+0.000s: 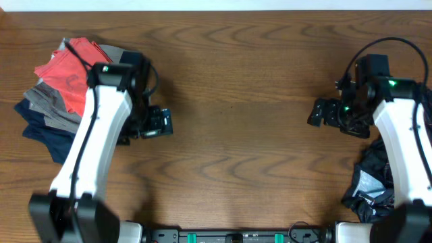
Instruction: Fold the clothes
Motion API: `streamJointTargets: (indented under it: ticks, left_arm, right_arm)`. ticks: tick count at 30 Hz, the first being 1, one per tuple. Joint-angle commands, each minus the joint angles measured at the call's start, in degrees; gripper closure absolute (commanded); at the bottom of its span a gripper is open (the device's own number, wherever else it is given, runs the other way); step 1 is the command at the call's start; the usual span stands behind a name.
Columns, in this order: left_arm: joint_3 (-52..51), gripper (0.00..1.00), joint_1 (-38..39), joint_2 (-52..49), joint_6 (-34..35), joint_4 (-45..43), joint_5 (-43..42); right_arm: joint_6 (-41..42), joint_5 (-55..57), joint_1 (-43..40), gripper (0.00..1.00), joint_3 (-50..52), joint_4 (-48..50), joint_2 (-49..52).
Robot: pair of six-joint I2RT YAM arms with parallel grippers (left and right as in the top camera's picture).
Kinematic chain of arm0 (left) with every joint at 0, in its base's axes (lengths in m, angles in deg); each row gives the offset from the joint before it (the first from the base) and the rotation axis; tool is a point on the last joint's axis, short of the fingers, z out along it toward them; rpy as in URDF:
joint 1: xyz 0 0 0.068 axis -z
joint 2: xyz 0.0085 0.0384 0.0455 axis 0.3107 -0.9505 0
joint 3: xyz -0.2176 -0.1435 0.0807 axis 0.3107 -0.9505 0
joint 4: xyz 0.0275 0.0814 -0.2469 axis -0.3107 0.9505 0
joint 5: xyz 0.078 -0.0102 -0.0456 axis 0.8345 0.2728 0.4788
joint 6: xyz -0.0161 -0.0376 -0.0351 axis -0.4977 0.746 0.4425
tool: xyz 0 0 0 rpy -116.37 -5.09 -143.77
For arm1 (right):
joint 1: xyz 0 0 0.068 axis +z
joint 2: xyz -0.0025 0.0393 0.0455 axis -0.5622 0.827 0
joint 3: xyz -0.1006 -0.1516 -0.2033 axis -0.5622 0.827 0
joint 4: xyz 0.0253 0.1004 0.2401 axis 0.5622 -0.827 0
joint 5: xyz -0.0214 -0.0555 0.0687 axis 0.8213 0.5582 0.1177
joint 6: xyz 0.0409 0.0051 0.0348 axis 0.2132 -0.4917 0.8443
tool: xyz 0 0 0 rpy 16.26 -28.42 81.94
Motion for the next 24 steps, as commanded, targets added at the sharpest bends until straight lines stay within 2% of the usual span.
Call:
streamJointTargets:
  ticks: [1,7,13,18,24]
  left_arm:
    - [-4.35,0.02,0.13,10.99,2.45,-2.75,2.16]
    - [-15.72,0.02,0.15,32.09,4.15,-13.51,2.19]
    - [-27.02,0.02,0.13,50.66,4.31,-19.52,2.58]
    - [-30.53,0.02,0.13,57.37,4.28,-20.92,2.56]
    - [-30.53,0.02,0.13,57.64,4.28,-20.04,2.56]
  right_arm:
    - [-0.48,-0.70,-0.44,0.02,1.46,1.20,-8.22]
    - [-0.42,0.87,-0.37,0.01,11.52,10.32,-25.29]
    - [4.26,12.04,-0.37,0.01,23.93,18.58,-47.23]
    - [4.26,14.78,-0.37,0.01,26.88,17.79,-57.66]
    - [4.26,14.78,-0.37,0.01,26.88,12.39,-60.63]
